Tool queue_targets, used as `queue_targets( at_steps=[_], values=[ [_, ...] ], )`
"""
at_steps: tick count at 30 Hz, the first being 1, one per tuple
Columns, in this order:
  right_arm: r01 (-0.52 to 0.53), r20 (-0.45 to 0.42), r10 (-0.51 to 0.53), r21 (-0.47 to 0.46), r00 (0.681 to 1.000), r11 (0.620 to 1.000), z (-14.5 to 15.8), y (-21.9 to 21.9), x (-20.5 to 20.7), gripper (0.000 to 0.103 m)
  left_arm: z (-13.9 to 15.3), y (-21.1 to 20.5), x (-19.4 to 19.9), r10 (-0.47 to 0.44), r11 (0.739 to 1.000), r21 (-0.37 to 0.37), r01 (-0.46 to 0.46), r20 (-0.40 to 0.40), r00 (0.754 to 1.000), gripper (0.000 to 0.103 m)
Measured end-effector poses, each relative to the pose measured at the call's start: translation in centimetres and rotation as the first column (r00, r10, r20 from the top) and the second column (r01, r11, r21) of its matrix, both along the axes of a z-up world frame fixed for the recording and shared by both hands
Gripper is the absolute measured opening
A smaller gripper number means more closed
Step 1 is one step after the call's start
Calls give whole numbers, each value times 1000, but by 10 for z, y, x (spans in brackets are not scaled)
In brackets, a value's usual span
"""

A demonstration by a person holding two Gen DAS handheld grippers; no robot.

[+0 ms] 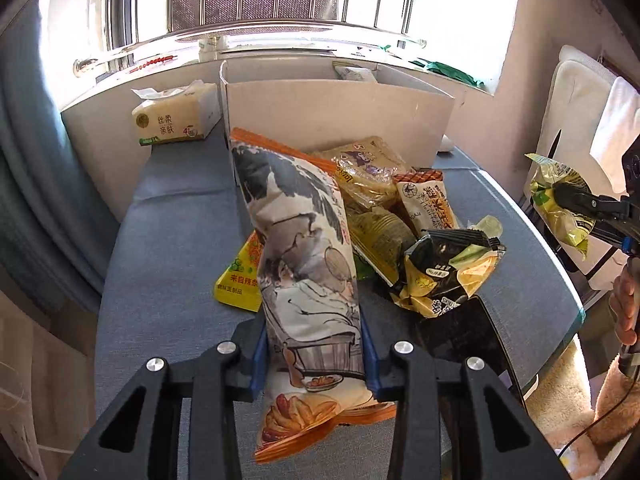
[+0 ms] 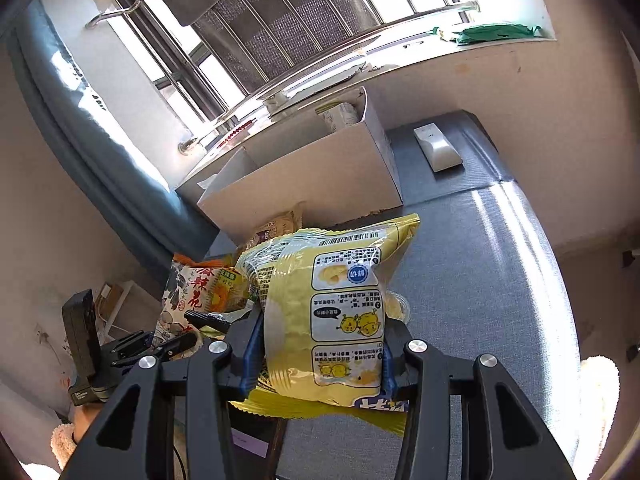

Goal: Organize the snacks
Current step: 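Grasp the yellow chip bag with the right tool while the left tool grasps the peanut bag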

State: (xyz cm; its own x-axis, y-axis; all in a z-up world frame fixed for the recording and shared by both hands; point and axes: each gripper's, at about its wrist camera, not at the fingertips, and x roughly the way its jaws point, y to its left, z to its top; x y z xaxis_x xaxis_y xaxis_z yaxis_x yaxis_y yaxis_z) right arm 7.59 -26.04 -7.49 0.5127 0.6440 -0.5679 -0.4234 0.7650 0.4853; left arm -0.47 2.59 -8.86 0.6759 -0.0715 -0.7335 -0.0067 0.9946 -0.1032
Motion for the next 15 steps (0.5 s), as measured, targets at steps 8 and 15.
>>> queue_targets(
  at_steps=[8,15],
  values=[
    [-56,79,57,-10,995,998,41,40,50,50,81,39,31,9,989,-147,23,210,978,41],
    [-42,107,48,-63,993,997,82,97,151,50,123,51,147,-7,984,-174,45,216,976,41]
  ],
)
